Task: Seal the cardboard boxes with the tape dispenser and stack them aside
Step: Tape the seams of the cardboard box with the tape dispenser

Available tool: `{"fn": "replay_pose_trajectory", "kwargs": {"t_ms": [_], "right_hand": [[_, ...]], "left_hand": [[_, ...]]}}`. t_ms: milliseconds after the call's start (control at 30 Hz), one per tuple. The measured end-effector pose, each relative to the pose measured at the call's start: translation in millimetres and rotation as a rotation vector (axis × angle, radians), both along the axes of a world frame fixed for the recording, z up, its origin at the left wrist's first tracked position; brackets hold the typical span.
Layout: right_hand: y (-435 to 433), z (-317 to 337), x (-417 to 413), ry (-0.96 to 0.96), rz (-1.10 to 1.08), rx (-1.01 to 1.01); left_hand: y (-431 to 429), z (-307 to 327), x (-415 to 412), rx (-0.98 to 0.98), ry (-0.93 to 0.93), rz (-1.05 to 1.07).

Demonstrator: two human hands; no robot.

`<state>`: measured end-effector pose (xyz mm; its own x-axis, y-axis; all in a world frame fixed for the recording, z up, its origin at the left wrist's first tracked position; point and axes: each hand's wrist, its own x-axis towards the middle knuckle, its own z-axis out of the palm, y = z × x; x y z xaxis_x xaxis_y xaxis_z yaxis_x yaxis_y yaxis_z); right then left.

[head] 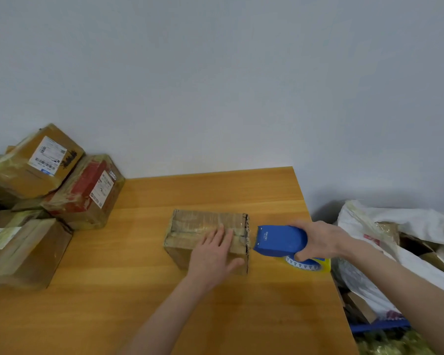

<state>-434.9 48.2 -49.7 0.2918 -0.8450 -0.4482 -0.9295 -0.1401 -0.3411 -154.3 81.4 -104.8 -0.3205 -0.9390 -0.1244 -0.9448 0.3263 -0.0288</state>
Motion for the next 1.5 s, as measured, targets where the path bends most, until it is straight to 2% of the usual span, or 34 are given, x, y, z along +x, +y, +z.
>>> {"fn": "replay_pose_trajectory", "kwargs": {"t_ms": [100,300,533,667,833,933,1100,1500], "right_hand": [[-3,-5,9,0.044,0.029,0.021],[-2,-18,14,-0.046,0.013,0.064],[0,-29,4,-0.066,0.019,-0.018],[3,-33,-18,-0.217,-0.090,0.129],[7,-33,-35,-0.304,-0.145,0.173],[7,-30,-35,-0.257,-0.109,0.162],[-1,-29,4,0.042,0.034,0.072],[-36,-19,28,0.009,0.095,0.219]], "left_hand": [[3,-4,-25,0.032,0.055,-0.053],[-1,-5,-18,0.027,0.065,-0.041],[-6,-8,-32,-0.023,0.078,-0.141],[-7,-9,-30,-0.001,0.048,-0.158],[-6,-7,-32,0.004,0.023,-0.163],[-6,-6,-32,-0.001,0.030,-0.159],[-4,-7,-29,-0.020,0.036,-0.167],[-6,-9,-25,-0.022,0.080,-0.174]]}}
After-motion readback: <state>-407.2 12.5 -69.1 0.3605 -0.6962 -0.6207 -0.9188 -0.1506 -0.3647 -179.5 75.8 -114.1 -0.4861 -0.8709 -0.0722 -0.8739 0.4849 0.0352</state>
